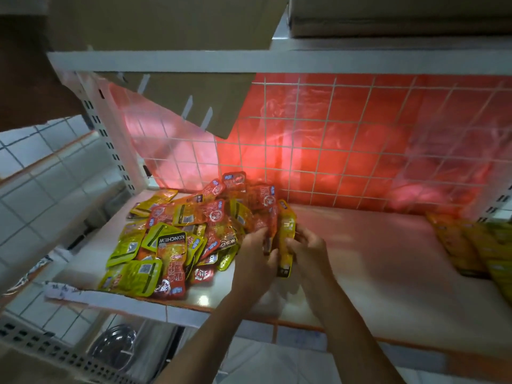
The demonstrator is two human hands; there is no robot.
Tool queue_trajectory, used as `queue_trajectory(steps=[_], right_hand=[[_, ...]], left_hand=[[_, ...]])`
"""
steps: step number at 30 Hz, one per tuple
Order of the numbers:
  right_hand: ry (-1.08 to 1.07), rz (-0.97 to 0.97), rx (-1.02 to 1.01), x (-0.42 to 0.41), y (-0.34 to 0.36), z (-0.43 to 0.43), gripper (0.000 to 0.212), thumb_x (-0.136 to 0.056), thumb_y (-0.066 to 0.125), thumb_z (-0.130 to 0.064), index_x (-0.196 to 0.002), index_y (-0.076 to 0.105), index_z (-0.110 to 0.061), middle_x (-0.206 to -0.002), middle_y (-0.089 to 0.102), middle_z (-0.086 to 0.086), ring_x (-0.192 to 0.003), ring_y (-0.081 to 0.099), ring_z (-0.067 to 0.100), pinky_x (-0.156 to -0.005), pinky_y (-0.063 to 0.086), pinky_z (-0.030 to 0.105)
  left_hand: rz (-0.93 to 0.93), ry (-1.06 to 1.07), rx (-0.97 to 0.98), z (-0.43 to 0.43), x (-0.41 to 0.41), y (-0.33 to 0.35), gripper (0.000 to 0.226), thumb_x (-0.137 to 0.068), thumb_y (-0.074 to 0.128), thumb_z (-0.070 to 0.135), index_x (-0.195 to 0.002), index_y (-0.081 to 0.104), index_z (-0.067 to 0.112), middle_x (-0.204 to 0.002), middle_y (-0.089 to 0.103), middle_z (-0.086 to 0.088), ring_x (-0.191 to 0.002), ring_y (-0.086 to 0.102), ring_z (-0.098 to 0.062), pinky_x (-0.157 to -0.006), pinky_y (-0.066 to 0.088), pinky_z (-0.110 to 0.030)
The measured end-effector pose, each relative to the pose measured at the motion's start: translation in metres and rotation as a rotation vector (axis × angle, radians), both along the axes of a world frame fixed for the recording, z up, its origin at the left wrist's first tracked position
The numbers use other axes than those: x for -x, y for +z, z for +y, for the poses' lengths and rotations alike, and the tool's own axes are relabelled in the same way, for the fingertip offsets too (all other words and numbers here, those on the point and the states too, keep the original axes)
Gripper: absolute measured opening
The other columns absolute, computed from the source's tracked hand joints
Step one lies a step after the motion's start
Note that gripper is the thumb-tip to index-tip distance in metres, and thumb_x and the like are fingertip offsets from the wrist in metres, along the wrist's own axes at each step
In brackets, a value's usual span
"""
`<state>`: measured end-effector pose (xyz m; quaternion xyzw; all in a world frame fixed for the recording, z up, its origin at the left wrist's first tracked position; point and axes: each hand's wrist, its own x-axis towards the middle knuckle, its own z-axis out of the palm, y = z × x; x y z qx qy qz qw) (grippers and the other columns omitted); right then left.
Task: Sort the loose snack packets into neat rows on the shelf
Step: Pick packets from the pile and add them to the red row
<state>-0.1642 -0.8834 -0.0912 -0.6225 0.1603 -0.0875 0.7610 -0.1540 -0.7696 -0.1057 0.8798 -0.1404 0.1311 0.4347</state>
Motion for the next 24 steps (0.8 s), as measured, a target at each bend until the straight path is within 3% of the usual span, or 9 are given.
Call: queue_trajectory(steps=[3,6,8,11,13,15,19,22,24], right_hand=[[-0.094,0.029,0.021,0.012,0.001,-0.009,0.022,-0.074,0.054,0.001,-0.085,0.068,-0.012,-0.085,0.072,0.013,-0.073,0.065,0.027,-0.070,0.053,0.041],[-0.196,0.050,0.060,0.025,0.002,-0.020,0.014,-0.074,0.058,-0.005,-0.081,0.068,-0.012,-0.084,0.072,0.014,-0.072,0.067,0.029,-0.067,0.055,0.041],[-0.239,0.048,0.073,0.032,0.001,-0.026,0.021,-0.067,0.057,-0.013,-0.085,0.069,-0.012,-0.085,0.073,0.013,-0.077,0.068,0.030,-0.070,0.055,0.044],[-0.298,0.051,0.061,0.043,-0.001,-0.037,0.018,-0.077,0.055,0.000,-0.087,0.067,-0.008,-0.084,0.070,0.013,-0.075,0.064,0.028,-0.072,0.054,0.049],[-0.333,0.044,0.025,0.049,0.003,-0.049,0.023,-0.082,0.051,0.007,-0.093,0.066,-0.005,-0.081,0.067,0.014,-0.072,0.062,0.026,-0.068,0.054,0.044],[-0.378,0.042,-0.015,0.057,0.010,-0.064,0.028,-0.084,0.047,0.010,-0.100,0.066,-0.003,-0.081,0.066,0.013,-0.068,0.060,0.024,-0.065,0.053,0.036],[-0.481,0.063,-0.037,0.072,0.010,-0.101,0.028,-0.083,0.049,0.008,-0.098,0.067,-0.007,-0.082,0.065,0.013,-0.068,0.060,0.025,-0.065,0.054,0.039],[-0.488,0.085,-0.030,0.083,0.005,-0.129,0.020,-0.086,0.058,0.001,-0.103,0.066,-0.003,-0.086,0.068,0.016,-0.067,0.063,0.026,-0.060,0.055,0.033],[-0.459,0.099,-0.003,0.092,0.004,-0.148,0.020,-0.085,0.060,-0.001,-0.105,0.066,-0.002,-0.090,0.069,0.017,-0.072,0.065,0.029,-0.062,0.056,0.034]], left_hand=[[-0.055,0.014,0.063,-0.001,0.010,0.003,0.042,-0.079,0.047,0.013,-0.119,0.061,0.007,-0.100,0.065,-0.009,-0.093,0.062,-0.025,-0.080,0.050,-0.033],[-0.074,0.039,0.089,-0.004,0.022,0.001,0.042,-0.081,0.049,0.013,-0.122,0.060,0.008,-0.103,0.065,-0.008,-0.095,0.060,-0.023,-0.079,0.047,-0.033],[0.045,0.006,0.178,-0.009,0.030,0.000,0.043,-0.082,0.055,0.007,-0.125,0.058,0.010,-0.106,0.064,-0.003,-0.094,0.061,-0.018,-0.081,0.050,-0.033],[0.355,-0.030,0.445,-0.020,0.036,-0.003,0.054,-0.079,0.064,0.009,-0.132,0.053,0.013,-0.115,0.063,-0.001,-0.101,0.062,-0.014,-0.091,0.052,-0.040],[0.516,-0.030,0.597,-0.030,0.039,-0.001,0.062,-0.074,0.068,0.009,-0.133,0.051,0.014,-0.118,0.063,-0.008,-0.103,0.063,-0.022,-0.090,0.053,-0.048],[0.595,-0.048,0.733,-0.043,0.040,0.003,0.056,-0.078,0.065,-0.006,-0.128,0.050,0.013,-0.111,0.062,-0.013,-0.101,0.062,-0.027,-0.084,0.054,-0.045],[0.696,-0.177,0.737,-0.073,0.040,0.009,0.048,-0.082,0.052,-0.016,-0.123,0.058,0.008,-0.106,0.067,-0.020,-0.100,0.064,-0.037,-0.078,0.055,-0.048],[0.812,-0.255,0.777,-0.102,0.048,0.016,0.043,-0.078,0.044,-0.023,-0.087,0.074,0.007,-0.080,0.072,-0.016,-0.072,0.069,-0.029,-0.061,0.057,-0.032],[0.909,-0.251,0.797,-0.126,0.052,0.020,0.039,-0.084,0.042,-0.019,-0.087,0.070,0.007,-0.067,0.069,-0.007,-0.051,0.062,-0.016,-0.043,0.045,-0.017]])
